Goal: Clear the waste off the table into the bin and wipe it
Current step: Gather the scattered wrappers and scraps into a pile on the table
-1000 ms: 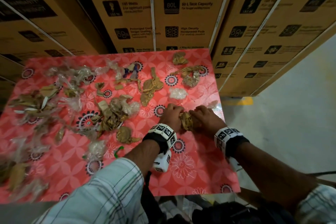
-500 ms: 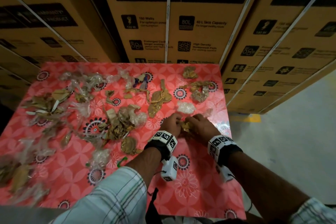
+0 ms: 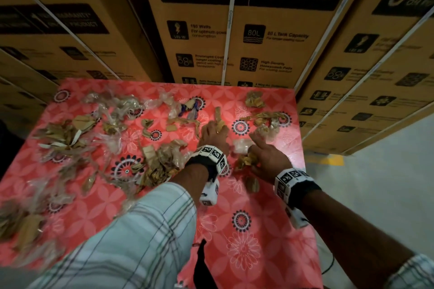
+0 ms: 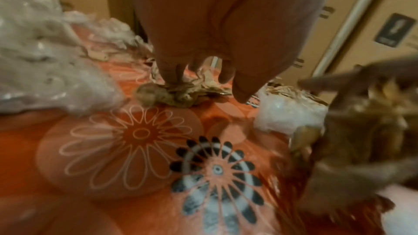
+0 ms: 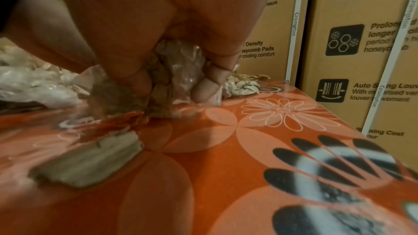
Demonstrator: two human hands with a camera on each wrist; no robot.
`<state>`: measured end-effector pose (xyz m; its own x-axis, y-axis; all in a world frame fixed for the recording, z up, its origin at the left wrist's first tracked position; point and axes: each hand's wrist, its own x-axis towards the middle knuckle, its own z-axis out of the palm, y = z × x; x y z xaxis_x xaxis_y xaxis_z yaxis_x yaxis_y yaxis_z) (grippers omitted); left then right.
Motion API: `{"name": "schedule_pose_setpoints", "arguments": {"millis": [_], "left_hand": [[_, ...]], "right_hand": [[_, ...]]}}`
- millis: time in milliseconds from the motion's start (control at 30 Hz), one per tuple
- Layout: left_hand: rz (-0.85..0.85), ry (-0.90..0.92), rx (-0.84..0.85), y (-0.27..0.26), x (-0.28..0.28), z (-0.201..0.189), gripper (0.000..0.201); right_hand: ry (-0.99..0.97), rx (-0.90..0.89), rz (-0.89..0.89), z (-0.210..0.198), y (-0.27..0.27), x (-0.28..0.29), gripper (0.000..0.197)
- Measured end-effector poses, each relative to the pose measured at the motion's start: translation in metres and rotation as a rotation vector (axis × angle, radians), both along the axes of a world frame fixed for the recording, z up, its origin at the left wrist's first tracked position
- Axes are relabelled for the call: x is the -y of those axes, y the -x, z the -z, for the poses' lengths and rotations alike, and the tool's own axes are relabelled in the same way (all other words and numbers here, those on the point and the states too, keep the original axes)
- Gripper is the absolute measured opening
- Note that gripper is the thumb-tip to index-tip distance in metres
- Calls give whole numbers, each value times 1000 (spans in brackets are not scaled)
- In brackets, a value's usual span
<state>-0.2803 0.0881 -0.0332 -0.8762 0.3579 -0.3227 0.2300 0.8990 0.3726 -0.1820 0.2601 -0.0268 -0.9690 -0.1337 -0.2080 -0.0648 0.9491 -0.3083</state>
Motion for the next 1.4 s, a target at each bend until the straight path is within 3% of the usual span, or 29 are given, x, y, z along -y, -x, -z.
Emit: {"name": "schedule_pose_setpoints", "arguments": {"millis": [133, 233, 433, 500, 600, 733, 900, 1100, 1167, 1267, 1400], "left_hand": [[15, -21, 23, -4, -2, 8, 40], [38, -52, 60, -19, -7, 8, 46], [103, -132, 6, -36, -3, 17, 49], [103, -133, -1, -36, -4, 17, 51], [81, -151, -8, -39, -7, 20, 48], [11, -161, -17, -48, -8, 21, 41], [-27, -293, 0, -54, -6, 18, 43], [-99, -465, 47, -64, 0, 13, 34], [-74, -513, 54, -68, 3, 10, 35], [-68, -502, 71, -69, 5, 14, 37], [-49, -362, 39, -71, 6, 16, 41]], "right_hand": [[-15, 23, -48, 10, 2, -3, 38], [-8, 20, -110, 7, 0, -10, 37], [-121, 127, -228, 11, -20, -23, 88], [-142, 102, -208, 19, -24, -19, 99], [-99, -15, -91, 28, -27, -2, 93], [-76, -29, 11, 34, -23, 16, 110], [9, 15, 115, 21, -10, 22, 114], [-125, 83, 29, 16, 18, 27, 93], [-140, 100, -18, 9, 26, 27, 95], [-144, 86, -90, 0, 35, 24, 105], [-190, 125, -168, -12, 52, 25, 99]]}}
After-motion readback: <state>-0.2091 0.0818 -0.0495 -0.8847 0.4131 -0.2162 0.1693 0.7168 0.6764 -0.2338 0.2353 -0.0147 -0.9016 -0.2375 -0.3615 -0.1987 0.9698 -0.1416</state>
